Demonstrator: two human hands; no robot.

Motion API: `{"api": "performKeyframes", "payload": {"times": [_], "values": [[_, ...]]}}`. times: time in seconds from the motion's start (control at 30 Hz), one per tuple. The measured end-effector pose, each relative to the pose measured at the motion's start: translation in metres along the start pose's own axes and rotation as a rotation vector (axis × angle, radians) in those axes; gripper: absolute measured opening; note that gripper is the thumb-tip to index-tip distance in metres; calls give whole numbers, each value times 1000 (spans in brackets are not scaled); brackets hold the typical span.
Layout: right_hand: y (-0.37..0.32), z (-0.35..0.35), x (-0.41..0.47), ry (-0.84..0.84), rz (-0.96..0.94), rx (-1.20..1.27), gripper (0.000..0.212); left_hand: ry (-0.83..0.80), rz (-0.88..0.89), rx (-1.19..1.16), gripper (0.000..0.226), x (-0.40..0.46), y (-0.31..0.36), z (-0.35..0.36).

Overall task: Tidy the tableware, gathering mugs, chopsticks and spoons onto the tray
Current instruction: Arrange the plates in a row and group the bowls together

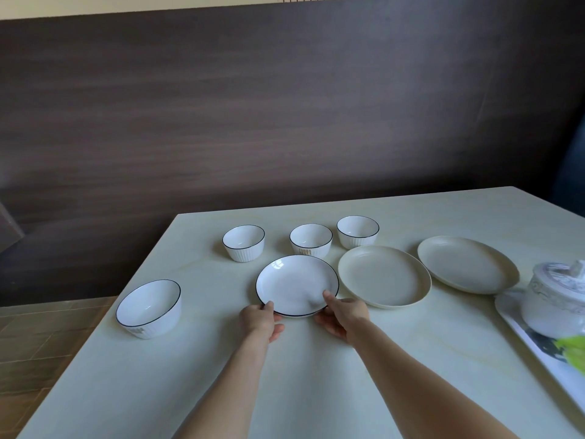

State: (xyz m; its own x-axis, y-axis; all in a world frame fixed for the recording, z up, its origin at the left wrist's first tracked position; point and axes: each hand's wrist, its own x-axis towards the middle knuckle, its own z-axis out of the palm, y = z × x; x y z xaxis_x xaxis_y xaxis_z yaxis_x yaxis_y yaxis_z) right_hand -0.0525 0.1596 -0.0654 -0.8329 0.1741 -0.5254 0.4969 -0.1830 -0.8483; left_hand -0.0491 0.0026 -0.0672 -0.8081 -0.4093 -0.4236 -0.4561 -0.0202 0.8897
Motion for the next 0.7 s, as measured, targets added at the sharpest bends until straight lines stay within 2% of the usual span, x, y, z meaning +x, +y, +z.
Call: {"api": "performKeyframes", "payload": {"times": [0.3,0.53,0.7], "values": [[6,-2,5,-41,-52,-153,23,55,91,-49,27,-7,-13,2],[10,-1,10,-32,-94,-185,19,64,147,-25,23,-7,-18,2],[12,2,13,7,-132,-244,26,88,146,-18,28,-5,-16,5]]}}
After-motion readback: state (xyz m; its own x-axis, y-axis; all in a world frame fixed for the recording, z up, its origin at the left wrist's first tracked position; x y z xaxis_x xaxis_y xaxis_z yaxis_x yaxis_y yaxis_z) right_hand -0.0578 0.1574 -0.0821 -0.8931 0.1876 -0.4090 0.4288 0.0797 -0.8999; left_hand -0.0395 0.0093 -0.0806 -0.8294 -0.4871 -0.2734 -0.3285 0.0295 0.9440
